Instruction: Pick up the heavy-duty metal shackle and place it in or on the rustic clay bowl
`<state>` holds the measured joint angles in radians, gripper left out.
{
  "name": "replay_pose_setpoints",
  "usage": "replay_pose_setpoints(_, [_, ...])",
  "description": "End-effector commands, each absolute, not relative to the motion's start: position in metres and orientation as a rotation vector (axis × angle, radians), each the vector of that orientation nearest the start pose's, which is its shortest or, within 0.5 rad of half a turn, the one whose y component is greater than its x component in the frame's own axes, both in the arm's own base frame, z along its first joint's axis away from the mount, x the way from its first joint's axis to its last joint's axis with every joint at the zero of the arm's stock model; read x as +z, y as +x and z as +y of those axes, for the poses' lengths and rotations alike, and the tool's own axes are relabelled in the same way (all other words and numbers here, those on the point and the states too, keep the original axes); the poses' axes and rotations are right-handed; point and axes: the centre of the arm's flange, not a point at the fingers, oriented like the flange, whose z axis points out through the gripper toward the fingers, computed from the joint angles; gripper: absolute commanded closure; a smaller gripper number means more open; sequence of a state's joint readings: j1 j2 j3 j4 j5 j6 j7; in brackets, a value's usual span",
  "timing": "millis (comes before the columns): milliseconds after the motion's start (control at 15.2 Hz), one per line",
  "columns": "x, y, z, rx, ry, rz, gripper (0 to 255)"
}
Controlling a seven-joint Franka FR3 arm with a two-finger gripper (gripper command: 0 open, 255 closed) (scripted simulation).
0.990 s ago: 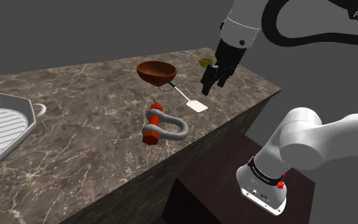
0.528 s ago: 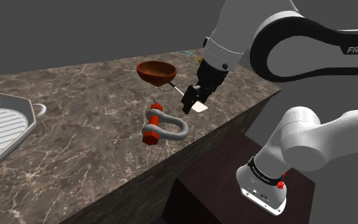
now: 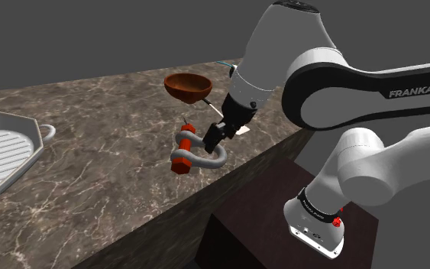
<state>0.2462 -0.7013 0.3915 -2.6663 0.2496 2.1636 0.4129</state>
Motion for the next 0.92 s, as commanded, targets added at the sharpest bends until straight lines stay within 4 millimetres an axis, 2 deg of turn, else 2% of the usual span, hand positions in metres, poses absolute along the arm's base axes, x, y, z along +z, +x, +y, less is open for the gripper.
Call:
replay_pose_setpoints(0, [0.4401, 0.2860, 0.2216, -0.259, -3.076, -0.057, 0])
replay_pose_setpoints(594, [0.4372, 0.2865, 0.2217, -0.259, -3.076, -0.057, 0])
replay_pose_setpoints(660, [0.4372, 0.2865, 0.2217, -0.259, -3.076, -0.057, 255])
replay_pose_setpoints(858, [0.4372, 0.2865, 0.2217, -0.259, -3.076, -0.057, 255])
